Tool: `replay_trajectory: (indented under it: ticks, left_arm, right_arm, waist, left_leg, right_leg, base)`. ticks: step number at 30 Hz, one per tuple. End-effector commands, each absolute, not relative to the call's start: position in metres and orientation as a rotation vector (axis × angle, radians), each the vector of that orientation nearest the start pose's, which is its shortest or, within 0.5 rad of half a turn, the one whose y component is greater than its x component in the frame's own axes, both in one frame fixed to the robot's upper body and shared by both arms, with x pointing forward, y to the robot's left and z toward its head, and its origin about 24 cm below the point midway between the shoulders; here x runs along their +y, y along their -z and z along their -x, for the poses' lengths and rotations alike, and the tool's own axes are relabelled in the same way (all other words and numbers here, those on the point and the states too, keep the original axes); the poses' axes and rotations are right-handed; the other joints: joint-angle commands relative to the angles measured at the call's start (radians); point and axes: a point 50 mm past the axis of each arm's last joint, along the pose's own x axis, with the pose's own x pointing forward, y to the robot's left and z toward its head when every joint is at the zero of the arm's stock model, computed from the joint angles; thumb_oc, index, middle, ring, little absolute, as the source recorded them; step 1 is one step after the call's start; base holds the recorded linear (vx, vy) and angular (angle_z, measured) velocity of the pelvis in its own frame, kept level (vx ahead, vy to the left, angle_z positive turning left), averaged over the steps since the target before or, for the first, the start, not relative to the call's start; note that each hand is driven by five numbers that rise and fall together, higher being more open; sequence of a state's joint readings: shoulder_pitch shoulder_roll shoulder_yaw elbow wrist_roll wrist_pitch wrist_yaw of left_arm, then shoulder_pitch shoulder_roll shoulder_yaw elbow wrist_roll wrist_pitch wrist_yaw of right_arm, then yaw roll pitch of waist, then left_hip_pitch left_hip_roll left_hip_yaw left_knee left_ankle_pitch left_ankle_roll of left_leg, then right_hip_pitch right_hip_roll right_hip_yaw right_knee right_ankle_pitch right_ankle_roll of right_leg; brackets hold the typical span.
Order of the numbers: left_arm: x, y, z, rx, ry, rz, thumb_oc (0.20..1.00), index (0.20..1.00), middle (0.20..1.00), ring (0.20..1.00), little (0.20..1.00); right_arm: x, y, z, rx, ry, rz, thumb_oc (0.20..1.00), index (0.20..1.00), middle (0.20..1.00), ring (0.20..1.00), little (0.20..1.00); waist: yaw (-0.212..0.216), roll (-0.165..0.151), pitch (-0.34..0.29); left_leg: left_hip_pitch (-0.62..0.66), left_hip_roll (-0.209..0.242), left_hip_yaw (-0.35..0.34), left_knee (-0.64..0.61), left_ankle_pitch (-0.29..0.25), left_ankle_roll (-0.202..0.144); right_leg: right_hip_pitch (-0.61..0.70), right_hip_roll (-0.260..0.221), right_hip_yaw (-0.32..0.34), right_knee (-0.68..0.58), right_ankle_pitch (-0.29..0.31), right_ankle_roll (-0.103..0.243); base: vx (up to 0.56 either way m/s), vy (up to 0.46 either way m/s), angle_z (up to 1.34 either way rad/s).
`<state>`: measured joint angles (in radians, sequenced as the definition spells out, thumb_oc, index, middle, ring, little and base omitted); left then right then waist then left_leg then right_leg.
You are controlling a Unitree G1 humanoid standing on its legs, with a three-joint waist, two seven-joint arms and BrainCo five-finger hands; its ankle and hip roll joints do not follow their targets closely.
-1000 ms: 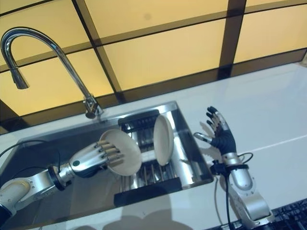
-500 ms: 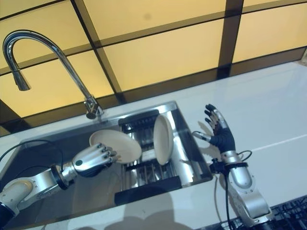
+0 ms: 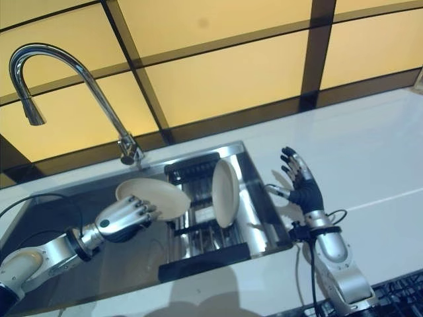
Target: Pick up plates and place into dishwasher.
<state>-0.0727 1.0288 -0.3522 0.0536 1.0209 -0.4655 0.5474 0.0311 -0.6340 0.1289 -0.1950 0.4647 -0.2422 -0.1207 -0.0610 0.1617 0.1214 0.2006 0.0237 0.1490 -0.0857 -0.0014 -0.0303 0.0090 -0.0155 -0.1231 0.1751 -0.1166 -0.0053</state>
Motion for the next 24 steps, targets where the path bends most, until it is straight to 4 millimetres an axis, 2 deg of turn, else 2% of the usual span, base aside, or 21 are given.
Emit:
replay_trajectory:
  ticks: [1, 9, 15, 17, 24]
  left_arm:
    - [0.252, -0.124, -0.240, -0.808, 0.167, -1.686, 0.200, 0.200, 0.200, 0.200, 0.200]
    - [0.258, -0.139, -0.239, -0.842, -0.007, -1.601, 0.200, 0.200, 0.200, 0.200, 0.200]
    - [0.251, -0.152, -0.236, -0.859, -0.087, -1.334, 0.200, 0.200, 0.200, 0.200, 0.200]
    - [0.242, -0.155, -0.235, -0.881, -0.060, -1.253, 0.200, 0.200, 0.200, 0.200, 0.200]
    - [0.206, -0.173, -0.239, -0.829, 0.208, -0.918, 0.200, 0.200, 0.200, 0.200, 0.200]
  right_arm:
    - [-0.207, -0.120, -0.227, -0.390, -0.108, 0.030, 1.000, 1.000, 1.000, 1.000, 1.000]
    - [-0.209, -0.130, -0.228, -0.441, -0.100, 0.033, 1.000, 1.000, 1.000, 1.000, 1.000]
    - [-0.204, -0.144, -0.230, -0.523, -0.109, 0.053, 1.000, 1.000, 1.000, 1.000, 1.000]
    - [-0.199, -0.152, -0.231, -0.569, -0.132, 0.073, 1.000, 1.000, 1.000, 1.000, 1.000]
    - [-0.182, -0.189, -0.237, -0.742, -0.213, 0.169, 1.000, 1.000, 1.000, 1.000, 1.000]
  waist:
    - [0.005, -0.089, -0.080]
    - [0.024, -0.101, -0.090]
    - [0.045, -0.111, -0.097]
    - [0.052, -0.115, -0.100]
    - [0.081, -0.126, -0.109]
  left_leg:
    - [-0.039, -0.047, -0.016, -0.002, -0.080, 0.020]
    - [-0.047, -0.043, -0.022, -0.002, -0.079, 0.016]
    - [-0.054, -0.039, -0.033, -0.002, -0.079, 0.016]
    - [-0.055, -0.039, -0.038, -0.002, -0.080, 0.016]
    - [-0.058, -0.037, -0.053, -0.002, -0.082, 0.014]
  right_leg:
    - [0.099, -0.101, -0.022, -0.257, 0.102, 0.172]
    - [0.101, -0.097, -0.037, -0.262, 0.100, 0.164]
    - [0.099, -0.091, -0.045, -0.262, 0.096, 0.155]
    - [0.099, -0.088, -0.047, -0.262, 0.094, 0.153]
    - [0.101, -0.081, -0.056, -0.262, 0.088, 0.146]
  base:
    - [-0.05, -0.007, 0.00]
    - [-0.06, -0.006, -0.01]
    - [-0.07, -0.008, 0.01]
    - [-0.08, -0.011, 0.05]
    - [-0.08, -0.008, 0.03]
